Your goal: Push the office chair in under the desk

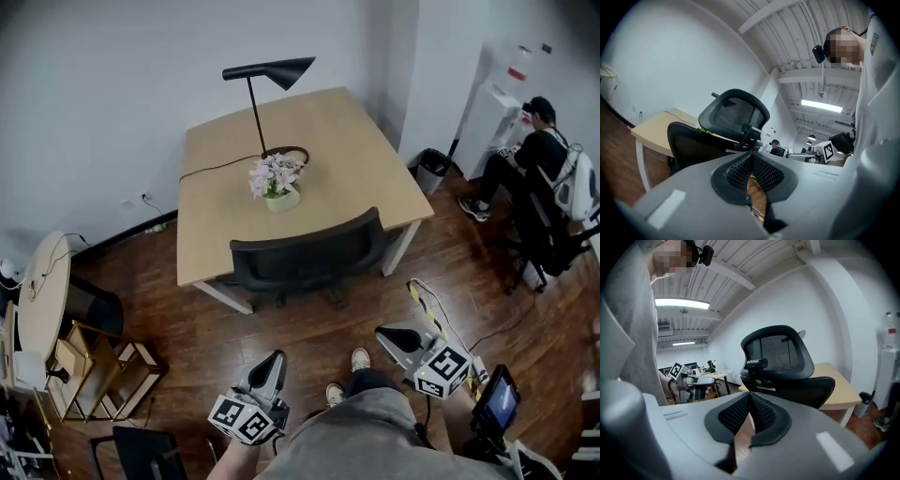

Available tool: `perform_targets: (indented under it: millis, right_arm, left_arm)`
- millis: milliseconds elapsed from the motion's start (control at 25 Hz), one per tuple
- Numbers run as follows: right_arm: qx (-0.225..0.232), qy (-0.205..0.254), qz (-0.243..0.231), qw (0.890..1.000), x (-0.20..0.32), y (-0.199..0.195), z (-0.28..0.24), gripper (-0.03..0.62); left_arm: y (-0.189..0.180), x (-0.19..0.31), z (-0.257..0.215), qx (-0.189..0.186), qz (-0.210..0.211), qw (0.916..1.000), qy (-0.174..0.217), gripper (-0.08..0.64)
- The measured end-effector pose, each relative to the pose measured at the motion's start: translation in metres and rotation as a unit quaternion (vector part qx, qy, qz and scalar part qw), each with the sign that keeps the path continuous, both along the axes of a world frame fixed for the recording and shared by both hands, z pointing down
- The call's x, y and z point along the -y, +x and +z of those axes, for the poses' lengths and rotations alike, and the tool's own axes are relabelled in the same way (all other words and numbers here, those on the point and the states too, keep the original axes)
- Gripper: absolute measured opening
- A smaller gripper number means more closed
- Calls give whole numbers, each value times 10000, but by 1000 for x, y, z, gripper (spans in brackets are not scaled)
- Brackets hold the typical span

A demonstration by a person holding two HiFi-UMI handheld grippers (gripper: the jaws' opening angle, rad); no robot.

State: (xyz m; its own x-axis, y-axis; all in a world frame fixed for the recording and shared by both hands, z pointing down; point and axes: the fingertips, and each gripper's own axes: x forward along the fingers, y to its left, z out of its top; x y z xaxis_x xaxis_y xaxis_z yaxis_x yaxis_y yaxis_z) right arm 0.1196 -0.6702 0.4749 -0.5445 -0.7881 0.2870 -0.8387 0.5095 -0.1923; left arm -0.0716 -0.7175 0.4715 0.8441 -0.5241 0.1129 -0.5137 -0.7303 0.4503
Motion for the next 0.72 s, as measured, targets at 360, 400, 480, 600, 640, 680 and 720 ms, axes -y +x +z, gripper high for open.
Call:
perform_targets:
  millis: [360,400,480,600,640,680,720]
  right_arm:
    - [82,-23,-103,9999,-13,-19,2,6]
    - [96,-35,-80,9999,-15,-17,1,6]
    - [122,-35,-29,9999,-18,-12,0,6]
    - [201,-133,48,9997,-20,-5,3,6]
    - [216,-168,54,9996,-22,-4,4,6]
    - [216,-187,50,9996,-22,-3,4,6]
    - [205,-193,39,9996,-23,-3,4,6]
  left_arm:
    - [27,-23,4,-46,155,9999,-52,0]
    - [31,-25,3,-59,158,9998,-48,0]
    - [38,-29,1,-49,168,9998,-19,0]
    - [46,-31,0,-72,129,9999,-68,0]
    - [48,-32,0,-76,135,9998,-88,0]
    - [51,-34,-1,-53,151,9998,-101,0]
    - [53,-36,-2,-22,168,9998,-110,0]
